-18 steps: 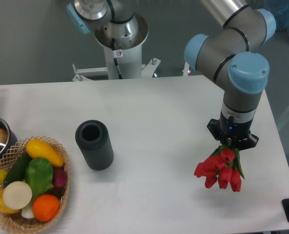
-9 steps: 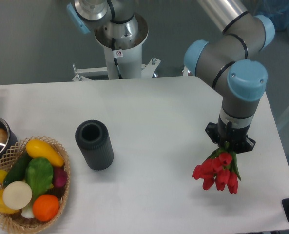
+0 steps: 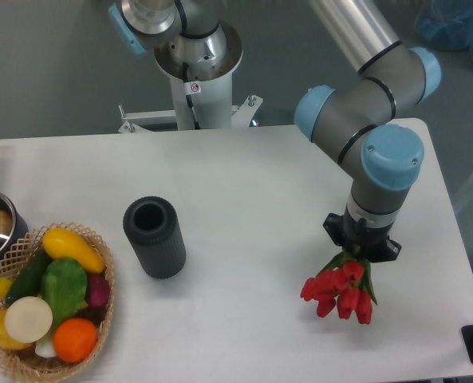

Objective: Place the flowers on the table
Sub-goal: 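Lower the tulips onto the table and open the gripper to release them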

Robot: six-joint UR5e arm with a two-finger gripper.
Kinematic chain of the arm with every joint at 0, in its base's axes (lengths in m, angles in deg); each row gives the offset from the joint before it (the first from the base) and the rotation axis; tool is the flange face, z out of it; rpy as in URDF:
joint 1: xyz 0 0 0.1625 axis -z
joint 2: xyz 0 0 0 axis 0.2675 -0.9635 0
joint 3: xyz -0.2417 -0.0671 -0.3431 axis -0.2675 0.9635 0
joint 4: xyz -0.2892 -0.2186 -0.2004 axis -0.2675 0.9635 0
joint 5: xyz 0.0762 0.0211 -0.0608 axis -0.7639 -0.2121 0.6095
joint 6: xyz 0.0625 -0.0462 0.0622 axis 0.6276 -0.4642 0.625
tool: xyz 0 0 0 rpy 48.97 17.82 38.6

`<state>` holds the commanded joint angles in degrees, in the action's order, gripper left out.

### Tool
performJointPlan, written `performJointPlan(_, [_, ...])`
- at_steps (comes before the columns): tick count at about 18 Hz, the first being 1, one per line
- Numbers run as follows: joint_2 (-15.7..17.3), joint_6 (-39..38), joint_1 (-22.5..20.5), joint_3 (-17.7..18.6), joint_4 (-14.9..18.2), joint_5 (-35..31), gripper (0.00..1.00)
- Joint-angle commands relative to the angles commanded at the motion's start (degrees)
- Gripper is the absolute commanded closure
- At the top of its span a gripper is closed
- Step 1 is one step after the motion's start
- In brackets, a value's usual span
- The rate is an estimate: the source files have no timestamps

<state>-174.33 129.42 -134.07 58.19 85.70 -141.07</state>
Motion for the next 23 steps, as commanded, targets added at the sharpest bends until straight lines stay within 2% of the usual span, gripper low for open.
performJointPlan(4, [0.0,-1.1,1.1,1.6,0.0,0.1,0.75])
performJointPlan(6, [0.0,-2.3,1.8,2.5,0.1,0.3,0.67])
performJointPlan(10, [0.7,-3.0,2.0,6.1,0.1,6.4,0.60])
performJointPlan(12, [1.0,-3.4,2.0,6.8,-0.1,7.6,0.40])
performJointPlan(13, [1.0,-3.4,1.9,6.8,-0.2,8.1,0.34])
performJointPlan(15, [1.0,-3.5,1.9,6.8,-0.4,8.2,0.00])
performJointPlan(19, [3.5,-3.3,-0.3,6.8,-5.5,8.2,0.00])
performJointPlan(23, [5.4,-2.3,-2.8,5.5,-6.2,7.8,0.00])
